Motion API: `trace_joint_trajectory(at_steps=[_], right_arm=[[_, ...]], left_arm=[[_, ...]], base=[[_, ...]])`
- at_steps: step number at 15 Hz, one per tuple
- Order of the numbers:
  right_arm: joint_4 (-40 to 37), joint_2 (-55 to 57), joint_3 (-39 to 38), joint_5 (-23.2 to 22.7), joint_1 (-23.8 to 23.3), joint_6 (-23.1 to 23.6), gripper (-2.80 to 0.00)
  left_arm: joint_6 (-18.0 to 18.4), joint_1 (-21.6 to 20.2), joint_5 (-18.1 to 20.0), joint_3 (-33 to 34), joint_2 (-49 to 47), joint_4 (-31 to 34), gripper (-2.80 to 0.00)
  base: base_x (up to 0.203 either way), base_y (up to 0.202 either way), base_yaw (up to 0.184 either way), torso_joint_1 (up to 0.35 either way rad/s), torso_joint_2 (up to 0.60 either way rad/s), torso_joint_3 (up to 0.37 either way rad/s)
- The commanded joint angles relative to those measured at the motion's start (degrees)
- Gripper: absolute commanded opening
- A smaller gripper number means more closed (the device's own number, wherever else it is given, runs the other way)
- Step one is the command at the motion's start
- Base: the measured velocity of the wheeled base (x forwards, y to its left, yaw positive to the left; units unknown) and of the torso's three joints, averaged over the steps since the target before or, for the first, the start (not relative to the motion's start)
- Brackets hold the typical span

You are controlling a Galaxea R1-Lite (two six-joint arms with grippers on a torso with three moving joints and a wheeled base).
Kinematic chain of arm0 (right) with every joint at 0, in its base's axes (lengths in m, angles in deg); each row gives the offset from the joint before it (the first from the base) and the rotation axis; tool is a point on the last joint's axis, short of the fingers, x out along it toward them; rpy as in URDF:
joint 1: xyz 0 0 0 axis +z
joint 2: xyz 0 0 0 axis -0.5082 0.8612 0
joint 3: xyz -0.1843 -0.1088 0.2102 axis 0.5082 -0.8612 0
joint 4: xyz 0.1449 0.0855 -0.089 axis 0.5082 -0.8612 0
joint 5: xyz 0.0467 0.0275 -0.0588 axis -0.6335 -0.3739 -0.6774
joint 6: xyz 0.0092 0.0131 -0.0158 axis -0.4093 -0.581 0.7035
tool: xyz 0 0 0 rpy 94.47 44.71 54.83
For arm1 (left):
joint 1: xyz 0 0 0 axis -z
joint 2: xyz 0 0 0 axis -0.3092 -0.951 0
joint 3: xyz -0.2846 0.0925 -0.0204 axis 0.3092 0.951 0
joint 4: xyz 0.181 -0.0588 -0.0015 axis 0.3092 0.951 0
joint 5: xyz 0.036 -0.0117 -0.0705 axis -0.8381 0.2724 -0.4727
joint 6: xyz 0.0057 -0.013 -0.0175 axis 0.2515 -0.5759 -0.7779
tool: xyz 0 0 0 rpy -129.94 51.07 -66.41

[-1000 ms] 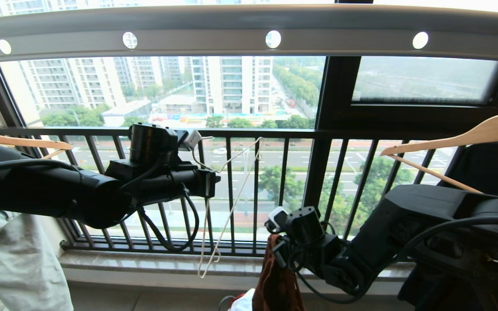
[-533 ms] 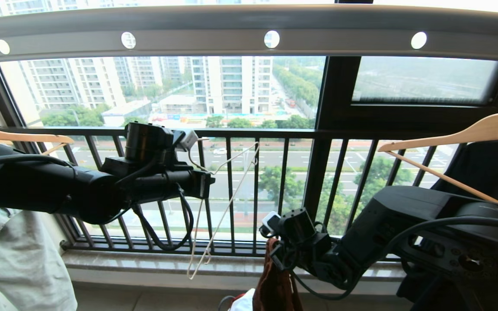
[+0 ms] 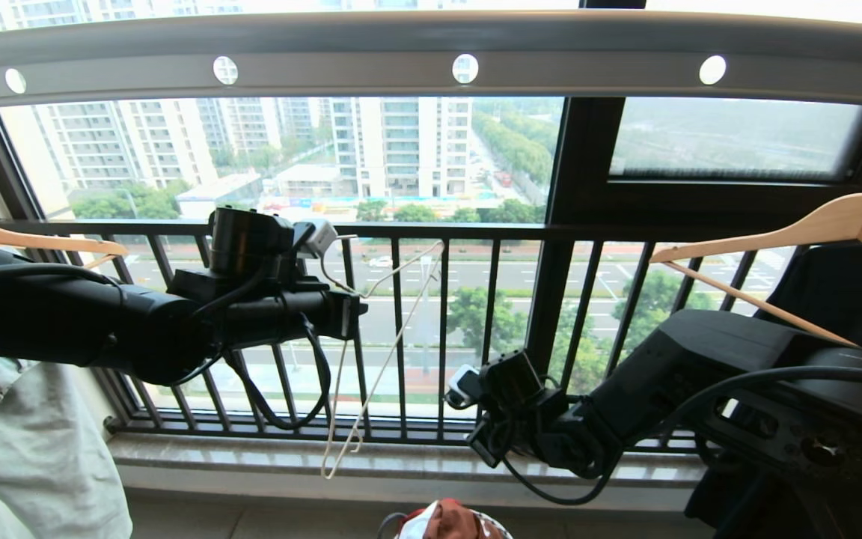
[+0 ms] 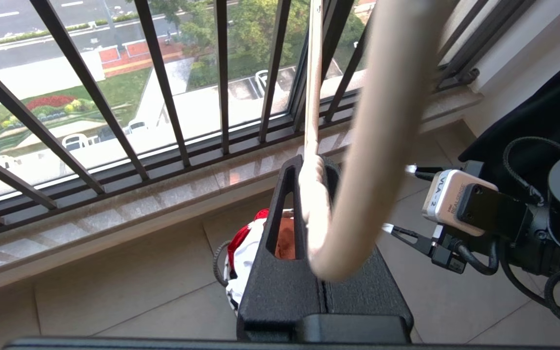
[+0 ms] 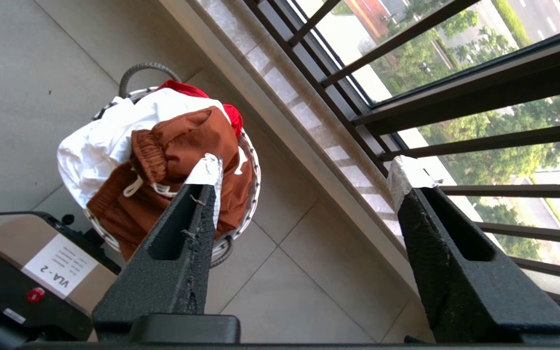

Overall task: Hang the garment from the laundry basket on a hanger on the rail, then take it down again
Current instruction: Put clothes in the basket, then hang the clothes rack on the clothesline

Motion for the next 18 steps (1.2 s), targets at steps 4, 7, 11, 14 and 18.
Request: trace_joint_trajectory(at_steps=[4, 7, 11, 14, 18], right_arm=[[-0.98, -4.66, -2.40, 0.06, -0.44, -3.42, -2.80], [-0.92, -9.58, -7.36, 0.29, -0.36, -8.09, -2.80], [-0.11, -22.76, -18.34, 2.59, 1.02, -13.73, -2.80], [-0.45, -32.80, -22.53, 3.68, 1.66, -15.22, -2.80], [-0.52, -35.01, -20.36, 3.75, 2.29, -10.07, -2.80]], left_arm=[[0.22, -0.06, 0.16, -0.09, -0.26, 1.40, -2.80], [2.54, 0.11, 0.09, -0.97, -0.01, 8.71, -2.80], [3.70, 1.27, 0.10, 0.35, 6.48, 19.10, -2.80], [3.81, 2.15, -0.04, 1.06, 17.63, 31.54, -2.80], [3.91, 2.22, -4.70, 0.75, 33.27, 49.47, -2.80]], base=[[0.000, 0.000, 0.000, 0.000, 0.00, 0.000], [0.000, 0.000, 0.000, 0.000, 0.00, 0.000], [0.000, 0.000, 0.000, 0.000, 0.00, 0.000], [0.000, 0.000, 0.000, 0.000, 0.00, 0.000], [0.000, 0.000, 0.000, 0.000, 0.00, 0.000]])
